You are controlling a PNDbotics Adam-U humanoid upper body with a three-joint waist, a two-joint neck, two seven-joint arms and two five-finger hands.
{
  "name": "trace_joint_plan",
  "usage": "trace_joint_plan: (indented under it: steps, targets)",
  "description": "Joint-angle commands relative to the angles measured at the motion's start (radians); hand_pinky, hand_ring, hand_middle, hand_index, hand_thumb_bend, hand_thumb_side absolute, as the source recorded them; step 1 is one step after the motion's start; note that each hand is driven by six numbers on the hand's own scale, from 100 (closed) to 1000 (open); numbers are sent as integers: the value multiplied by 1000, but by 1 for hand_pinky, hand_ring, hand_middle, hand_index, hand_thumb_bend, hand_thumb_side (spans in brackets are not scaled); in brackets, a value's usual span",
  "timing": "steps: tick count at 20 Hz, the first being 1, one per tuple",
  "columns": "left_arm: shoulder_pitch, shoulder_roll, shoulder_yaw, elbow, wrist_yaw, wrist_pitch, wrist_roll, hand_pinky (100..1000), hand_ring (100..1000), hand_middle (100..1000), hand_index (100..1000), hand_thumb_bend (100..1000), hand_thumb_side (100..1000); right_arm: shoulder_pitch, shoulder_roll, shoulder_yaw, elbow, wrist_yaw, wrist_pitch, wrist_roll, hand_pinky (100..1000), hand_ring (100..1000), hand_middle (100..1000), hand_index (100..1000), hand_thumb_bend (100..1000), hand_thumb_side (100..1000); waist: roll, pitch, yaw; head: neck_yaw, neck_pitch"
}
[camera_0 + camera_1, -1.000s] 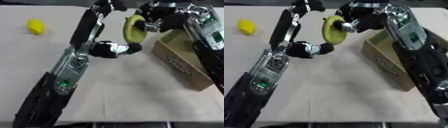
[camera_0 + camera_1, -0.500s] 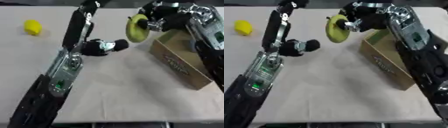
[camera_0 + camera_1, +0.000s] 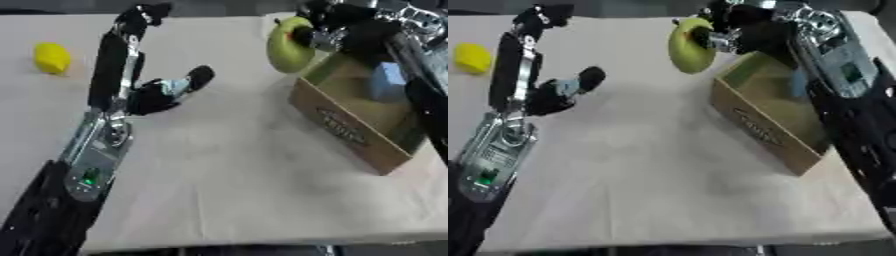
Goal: Pick up the objects with one hand, pass them to the other hand, and then place them into the box on the other side of the table.
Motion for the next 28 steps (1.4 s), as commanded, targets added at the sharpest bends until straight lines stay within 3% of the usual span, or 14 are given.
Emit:
trace_joint_plan:
  steps: [1,9,14,17,23,28]
  targets:
    - [-5,72,15,-3,11,23,-2,782,708,691,827,769,919,16,-69,-54,-31,-25,-17,-59,846,472,522,450,100,293,4,-20,-6,3,-2]
    - [40,226,41,-26,30,64,-49,786,705,680,826,705,871,135,-142,-144,-29,0,-68,-200,846,473,527,452,100,308,19,-23,-12,-25,-2]
    - [88,307,69,-72,84,99,-64,774,662,642,810,591,768,203,-148,-203,-19,32,-82,-267,844,475,530,455,100,312,23,-17,-19,-54,-4]
    - [117,342,85,-108,120,115,-59,767,644,625,796,588,701,234,-146,-224,-6,76,-99,-317,842,475,532,455,100,277,24,-14,-19,-63,-4]
    - [191,426,118,-191,191,126,-42,746,609,594,774,564,712,296,-145,-258,38,170,-158,-405,840,480,532,452,100,275,23,-10,-18,-68,-7]
    - [263,460,166,-210,334,168,76,728,582,570,754,508,727,325,-128,-275,90,257,-211,-470,843,494,546,461,100,229,24,-6,-15,-74,-11]
